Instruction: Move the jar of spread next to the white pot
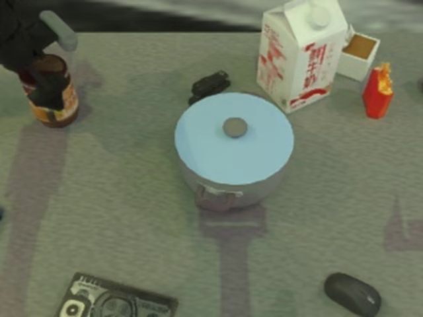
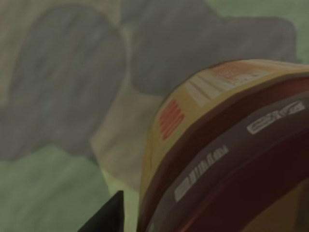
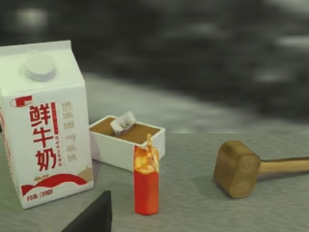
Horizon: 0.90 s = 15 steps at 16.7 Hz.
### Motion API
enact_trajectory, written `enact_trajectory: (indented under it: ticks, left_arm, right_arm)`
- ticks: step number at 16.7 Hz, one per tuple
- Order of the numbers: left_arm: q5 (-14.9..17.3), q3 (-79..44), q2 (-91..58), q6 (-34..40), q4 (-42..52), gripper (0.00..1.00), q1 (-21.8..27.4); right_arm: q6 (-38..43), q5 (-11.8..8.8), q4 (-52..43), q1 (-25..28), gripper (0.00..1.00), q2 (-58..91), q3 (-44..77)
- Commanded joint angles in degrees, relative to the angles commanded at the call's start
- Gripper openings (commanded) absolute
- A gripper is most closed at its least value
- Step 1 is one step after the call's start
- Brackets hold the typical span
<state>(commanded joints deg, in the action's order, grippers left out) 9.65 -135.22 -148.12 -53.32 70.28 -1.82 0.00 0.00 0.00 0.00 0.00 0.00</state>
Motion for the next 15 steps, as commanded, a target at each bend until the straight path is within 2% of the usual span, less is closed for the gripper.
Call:
enact_trajectory:
  ticks: [10, 15]
  left_arm:
    - [0.0, 0.0, 0.0, 0.0, 0.0, 0.02, 0.0]
    - [0.0, 0.0, 0.0, 0.0, 0.0, 0.00, 0.0]
  right_arm:
    - [0.0, 0.0, 0.0, 0.0, 1.00, 0.0, 0.0]
    - [0.0, 0.0, 0.0, 0.0, 1.00, 0.0, 0.0]
